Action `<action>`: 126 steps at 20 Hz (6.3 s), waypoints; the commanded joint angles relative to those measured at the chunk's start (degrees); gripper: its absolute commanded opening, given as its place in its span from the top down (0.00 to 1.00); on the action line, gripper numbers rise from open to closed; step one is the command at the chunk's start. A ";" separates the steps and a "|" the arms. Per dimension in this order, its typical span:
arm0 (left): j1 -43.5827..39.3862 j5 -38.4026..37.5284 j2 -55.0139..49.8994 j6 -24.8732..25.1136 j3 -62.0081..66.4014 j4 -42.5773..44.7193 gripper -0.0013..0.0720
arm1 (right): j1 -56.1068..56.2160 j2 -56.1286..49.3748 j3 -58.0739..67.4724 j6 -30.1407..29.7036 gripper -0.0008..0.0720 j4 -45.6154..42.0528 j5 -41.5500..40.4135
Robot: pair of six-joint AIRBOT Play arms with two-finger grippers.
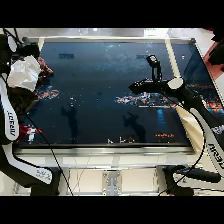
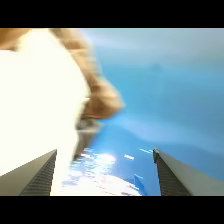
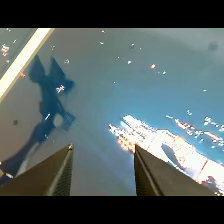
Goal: Fold the shirts.
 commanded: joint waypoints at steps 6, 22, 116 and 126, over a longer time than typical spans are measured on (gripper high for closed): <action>18.53 -6.97 -9.31 -9.97 0.00 -24.46 0.04 | 0.04 -0.02 -0.02 2.10 0.38 0.17 -0.15; 23.12 -3.21 -17.57 -8.66 0.00 -36.63 0.05 | 0.04 -0.02 -0.02 9.29 0.38 0.15 -3.69; -9.01 -2.75 -27.58 10.05 4.00 -47.23 0.42 | -16.06 3.93 -11.13 19.52 0.94 3.34 8.61; -11.47 0.90 -27.65 9.03 3.87 -47.10 0.97 | -16.06 3.91 -11.13 19.30 0.94 3.32 8.50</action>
